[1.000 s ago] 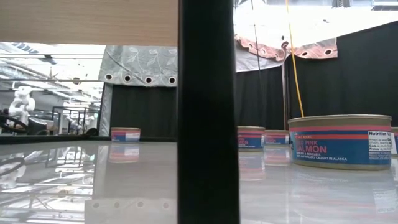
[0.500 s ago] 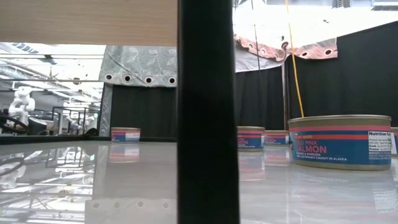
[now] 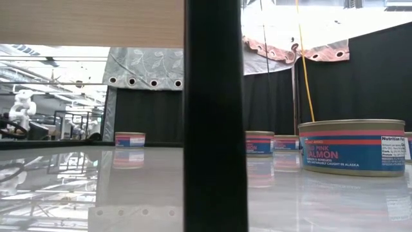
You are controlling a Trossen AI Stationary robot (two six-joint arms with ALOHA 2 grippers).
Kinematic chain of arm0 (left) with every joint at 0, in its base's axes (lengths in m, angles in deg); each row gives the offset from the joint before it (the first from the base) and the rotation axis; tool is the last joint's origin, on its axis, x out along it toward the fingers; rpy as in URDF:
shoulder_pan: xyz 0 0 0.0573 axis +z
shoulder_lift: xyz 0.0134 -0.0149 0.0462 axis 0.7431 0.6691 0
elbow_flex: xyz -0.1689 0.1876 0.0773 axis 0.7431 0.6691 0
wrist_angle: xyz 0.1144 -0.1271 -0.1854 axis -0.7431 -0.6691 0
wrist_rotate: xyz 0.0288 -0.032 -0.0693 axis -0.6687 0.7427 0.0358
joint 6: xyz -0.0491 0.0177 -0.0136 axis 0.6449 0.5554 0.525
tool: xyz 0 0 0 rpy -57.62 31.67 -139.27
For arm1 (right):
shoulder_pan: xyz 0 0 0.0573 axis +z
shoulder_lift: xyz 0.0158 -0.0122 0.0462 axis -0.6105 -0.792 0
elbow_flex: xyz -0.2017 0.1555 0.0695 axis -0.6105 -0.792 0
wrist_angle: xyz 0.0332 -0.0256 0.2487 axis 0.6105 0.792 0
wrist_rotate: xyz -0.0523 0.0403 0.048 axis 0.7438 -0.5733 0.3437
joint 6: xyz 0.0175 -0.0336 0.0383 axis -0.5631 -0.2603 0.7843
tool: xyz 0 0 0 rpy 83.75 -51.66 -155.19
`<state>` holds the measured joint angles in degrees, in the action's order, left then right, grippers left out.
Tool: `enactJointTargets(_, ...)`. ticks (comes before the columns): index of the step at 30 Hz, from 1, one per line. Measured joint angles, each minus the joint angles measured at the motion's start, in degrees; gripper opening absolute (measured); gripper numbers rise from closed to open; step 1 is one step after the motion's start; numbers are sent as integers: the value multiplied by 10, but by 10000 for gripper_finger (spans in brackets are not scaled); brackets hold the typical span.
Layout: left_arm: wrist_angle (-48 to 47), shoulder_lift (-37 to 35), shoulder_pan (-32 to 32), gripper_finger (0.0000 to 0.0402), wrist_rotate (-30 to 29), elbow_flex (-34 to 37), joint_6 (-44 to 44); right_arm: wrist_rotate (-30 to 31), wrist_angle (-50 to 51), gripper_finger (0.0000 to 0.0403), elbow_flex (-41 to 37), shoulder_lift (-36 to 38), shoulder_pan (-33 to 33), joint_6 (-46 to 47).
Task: Stack canned seafood by type on shelf
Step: Stack the blue pink tuna can on top of the blue pink tuna can on the shelf
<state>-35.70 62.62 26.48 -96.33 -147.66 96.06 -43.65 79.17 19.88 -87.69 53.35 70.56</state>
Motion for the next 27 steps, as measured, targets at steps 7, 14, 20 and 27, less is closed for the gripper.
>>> enactJointTargets(7, -100, 0, 80, 6, 100, 0, 19, 0, 41, 0, 0, 80, -27, -38)
enactJointTargets(14, -179, 0, 226, 5, 240, 0, -62, 73, 101, 0, 0, 130, -34, -84)
enactJointTargets(20, -199, 0, 438, 5, 395, 0, -220, 88, 172, 0, 0, 146, -38, -24)
enactJointTargets(27, -200, 38, 625, 6, 431, -1, -348, 120, 212, 0, 0, 141, -69, 11)
